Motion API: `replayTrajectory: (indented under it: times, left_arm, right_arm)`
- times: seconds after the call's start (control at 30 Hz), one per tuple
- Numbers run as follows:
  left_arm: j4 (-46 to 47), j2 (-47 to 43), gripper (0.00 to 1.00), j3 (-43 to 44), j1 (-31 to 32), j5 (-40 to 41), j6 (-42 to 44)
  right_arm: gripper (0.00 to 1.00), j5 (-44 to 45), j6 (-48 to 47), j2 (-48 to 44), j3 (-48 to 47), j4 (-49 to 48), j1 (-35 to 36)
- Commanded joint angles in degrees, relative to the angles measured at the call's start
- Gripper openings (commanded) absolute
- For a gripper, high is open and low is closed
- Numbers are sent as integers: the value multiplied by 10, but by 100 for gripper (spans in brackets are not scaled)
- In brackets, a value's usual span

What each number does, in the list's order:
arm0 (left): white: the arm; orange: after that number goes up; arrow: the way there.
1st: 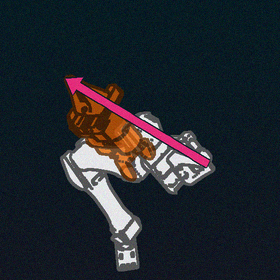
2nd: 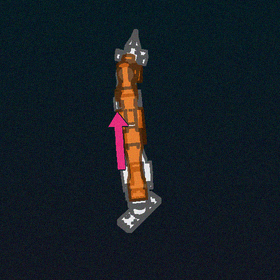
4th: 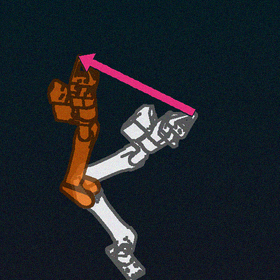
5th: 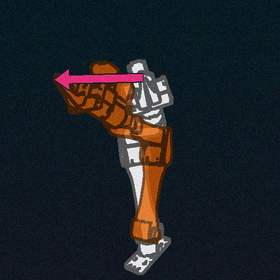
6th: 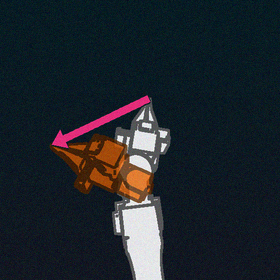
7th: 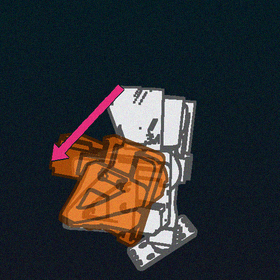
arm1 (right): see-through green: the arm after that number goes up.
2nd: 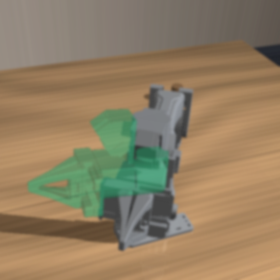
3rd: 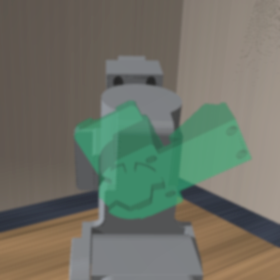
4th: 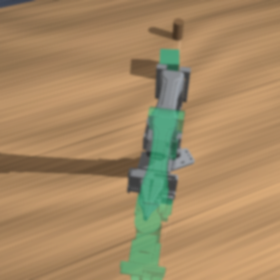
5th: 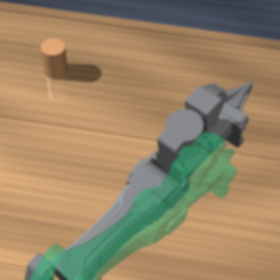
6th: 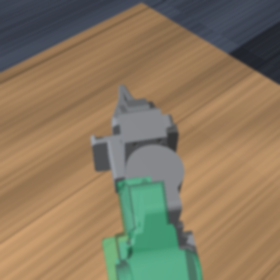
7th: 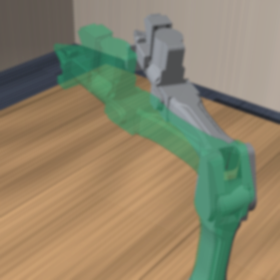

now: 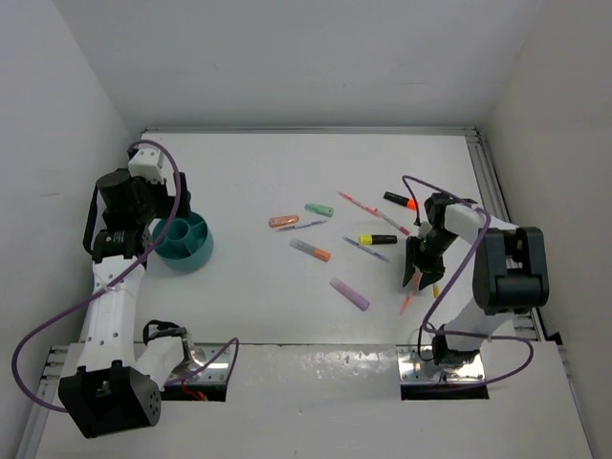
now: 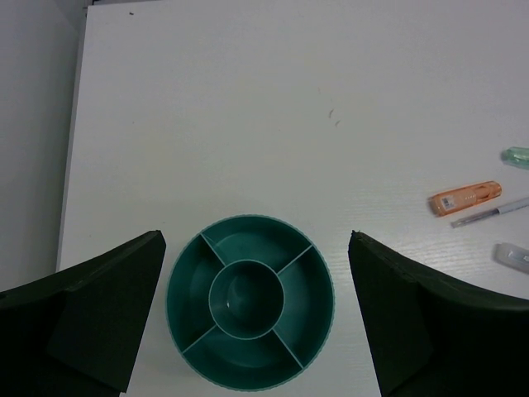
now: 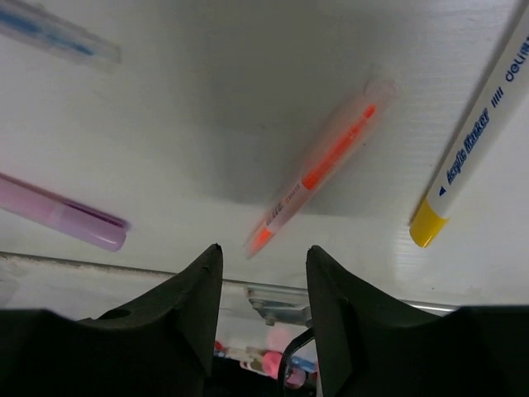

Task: Sort the stationery into containers
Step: Grab a piece of stationery with the right arm

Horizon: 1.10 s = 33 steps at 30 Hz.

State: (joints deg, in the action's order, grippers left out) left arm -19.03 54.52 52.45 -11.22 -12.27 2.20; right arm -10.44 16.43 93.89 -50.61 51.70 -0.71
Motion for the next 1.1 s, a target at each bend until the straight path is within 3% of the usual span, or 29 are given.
replayTrajectory:
  times: [0.0, 0.47, 0.7, 0.83, 0.87, 0.93, 1.07]
  left_arm:
    - [36, -1, 100, 13, 5, 1, -17]
    - [58, 14, 100, 17, 4, 24, -16]
    - [58, 27, 100, 27, 4, 84, -40]
    - [58, 28, 100, 27, 4, 77, -36]
    - [59, 26, 100, 27, 4, 71, -35]
    - [59, 23, 100, 29, 4, 57, -30]
    - [66, 10, 100, 31, 4, 3, -2]
  right_arm:
    - [44, 18, 17, 31, -26, 3, 2]
    - [39, 40, 33, 132, -88, 3, 2]
    - [35, 65, 35, 168, -100, 9, 26]
    - [21, 69, 30, 187, -115, 13, 32]
    - [9, 68, 29, 190, -121, 14, 35]
    - [0, 67, 27, 191, -127, 15, 42]
    - [0, 53, 18, 168, -129, 16, 62]
